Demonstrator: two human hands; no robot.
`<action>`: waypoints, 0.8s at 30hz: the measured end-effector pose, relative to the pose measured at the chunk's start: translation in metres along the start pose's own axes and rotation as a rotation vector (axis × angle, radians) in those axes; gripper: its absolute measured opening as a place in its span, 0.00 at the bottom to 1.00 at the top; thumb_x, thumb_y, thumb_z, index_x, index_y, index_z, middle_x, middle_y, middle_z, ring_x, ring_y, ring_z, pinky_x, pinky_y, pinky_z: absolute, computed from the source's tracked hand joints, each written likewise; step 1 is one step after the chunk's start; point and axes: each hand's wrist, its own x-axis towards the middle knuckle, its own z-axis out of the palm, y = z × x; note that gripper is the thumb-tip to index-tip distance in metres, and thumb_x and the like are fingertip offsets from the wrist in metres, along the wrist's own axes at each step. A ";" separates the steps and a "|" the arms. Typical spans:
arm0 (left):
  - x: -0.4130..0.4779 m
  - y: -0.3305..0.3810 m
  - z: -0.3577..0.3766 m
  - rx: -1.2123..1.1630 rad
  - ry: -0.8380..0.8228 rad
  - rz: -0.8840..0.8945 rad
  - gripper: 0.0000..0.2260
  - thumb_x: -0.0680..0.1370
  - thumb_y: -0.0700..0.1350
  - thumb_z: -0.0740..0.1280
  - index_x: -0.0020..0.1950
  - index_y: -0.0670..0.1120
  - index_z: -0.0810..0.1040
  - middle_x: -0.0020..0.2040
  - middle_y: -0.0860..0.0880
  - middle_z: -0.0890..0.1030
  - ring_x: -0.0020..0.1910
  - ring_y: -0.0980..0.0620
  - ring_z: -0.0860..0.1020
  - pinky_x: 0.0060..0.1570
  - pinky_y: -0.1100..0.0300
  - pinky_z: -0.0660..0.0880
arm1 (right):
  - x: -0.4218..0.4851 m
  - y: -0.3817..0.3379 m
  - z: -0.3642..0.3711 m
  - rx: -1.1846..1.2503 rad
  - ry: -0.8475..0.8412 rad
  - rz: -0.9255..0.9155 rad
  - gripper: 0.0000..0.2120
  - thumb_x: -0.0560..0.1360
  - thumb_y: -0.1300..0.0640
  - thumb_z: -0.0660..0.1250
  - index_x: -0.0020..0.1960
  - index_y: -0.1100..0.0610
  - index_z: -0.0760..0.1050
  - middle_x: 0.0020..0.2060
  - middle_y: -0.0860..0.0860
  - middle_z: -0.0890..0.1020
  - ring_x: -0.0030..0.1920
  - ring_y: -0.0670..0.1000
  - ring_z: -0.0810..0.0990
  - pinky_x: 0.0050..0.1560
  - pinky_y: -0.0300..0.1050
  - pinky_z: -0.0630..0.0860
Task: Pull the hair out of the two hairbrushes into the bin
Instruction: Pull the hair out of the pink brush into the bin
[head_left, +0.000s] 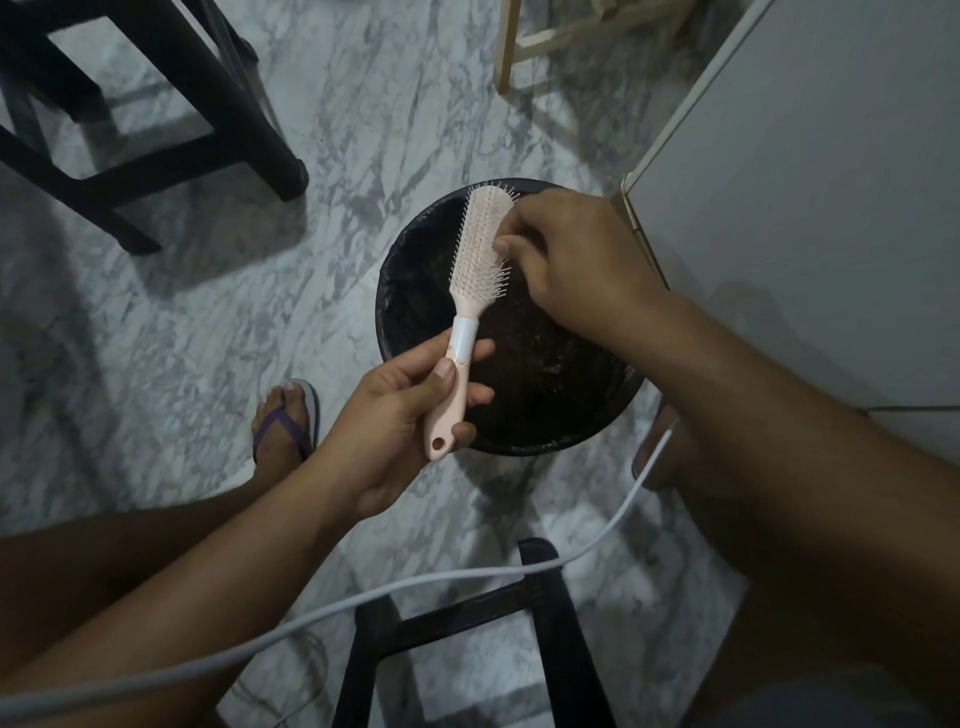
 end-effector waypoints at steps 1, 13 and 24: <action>0.000 0.000 0.000 -0.004 -0.001 0.009 0.18 0.84 0.36 0.57 0.73 0.41 0.74 0.64 0.45 0.82 0.41 0.54 0.81 0.30 0.62 0.73 | 0.002 0.000 -0.003 0.089 0.027 0.036 0.07 0.78 0.54 0.67 0.49 0.56 0.82 0.44 0.49 0.83 0.45 0.47 0.80 0.48 0.40 0.77; 0.000 0.002 -0.001 0.018 0.018 0.044 0.18 0.84 0.36 0.57 0.73 0.41 0.73 0.65 0.45 0.82 0.41 0.54 0.80 0.30 0.63 0.73 | 0.008 0.006 -0.024 0.454 0.176 0.114 0.06 0.79 0.62 0.67 0.51 0.58 0.82 0.41 0.46 0.85 0.39 0.37 0.82 0.45 0.34 0.79; 0.000 -0.006 -0.005 0.248 0.021 0.079 0.16 0.85 0.41 0.60 0.68 0.53 0.79 0.60 0.44 0.80 0.42 0.51 0.74 0.37 0.56 0.66 | -0.009 -0.026 -0.008 -0.144 -0.129 -0.066 0.10 0.77 0.46 0.68 0.56 0.47 0.81 0.55 0.47 0.76 0.54 0.49 0.78 0.50 0.49 0.77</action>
